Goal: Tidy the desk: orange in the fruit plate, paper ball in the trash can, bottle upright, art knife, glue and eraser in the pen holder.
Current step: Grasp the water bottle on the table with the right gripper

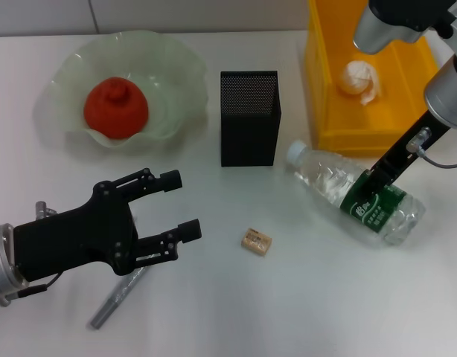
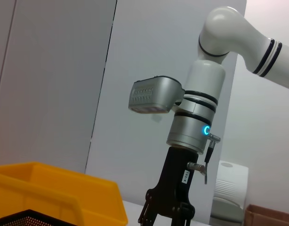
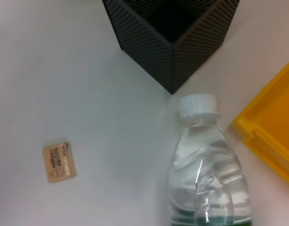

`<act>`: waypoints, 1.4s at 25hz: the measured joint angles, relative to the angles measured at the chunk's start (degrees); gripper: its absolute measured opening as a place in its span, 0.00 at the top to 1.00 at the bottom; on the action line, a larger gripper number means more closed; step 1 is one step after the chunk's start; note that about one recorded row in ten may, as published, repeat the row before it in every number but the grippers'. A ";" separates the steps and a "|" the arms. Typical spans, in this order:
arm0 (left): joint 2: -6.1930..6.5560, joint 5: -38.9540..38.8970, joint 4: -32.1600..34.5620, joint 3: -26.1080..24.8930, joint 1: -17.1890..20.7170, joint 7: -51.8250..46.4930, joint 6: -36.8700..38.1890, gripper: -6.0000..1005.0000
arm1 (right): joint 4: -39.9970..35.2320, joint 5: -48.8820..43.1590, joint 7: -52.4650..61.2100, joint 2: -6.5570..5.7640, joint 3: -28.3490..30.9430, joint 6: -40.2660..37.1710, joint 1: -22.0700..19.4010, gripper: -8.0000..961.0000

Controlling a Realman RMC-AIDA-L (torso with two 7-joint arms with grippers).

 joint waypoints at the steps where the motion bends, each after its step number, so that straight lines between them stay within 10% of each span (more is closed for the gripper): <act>1: 0.03 -0.01 -0.01 0.00 0.00 0.00 0.00 0.22 | 0.00 0.00 0.00 0.00 0.00 0.00 0.00 0.15; 35: 0.06 -0.05 0.00 0.00 -0.57 0.00 -0.72 0.22 | 9.33 0.39 0.04 0.30 -4.67 9.07 0.38 0.16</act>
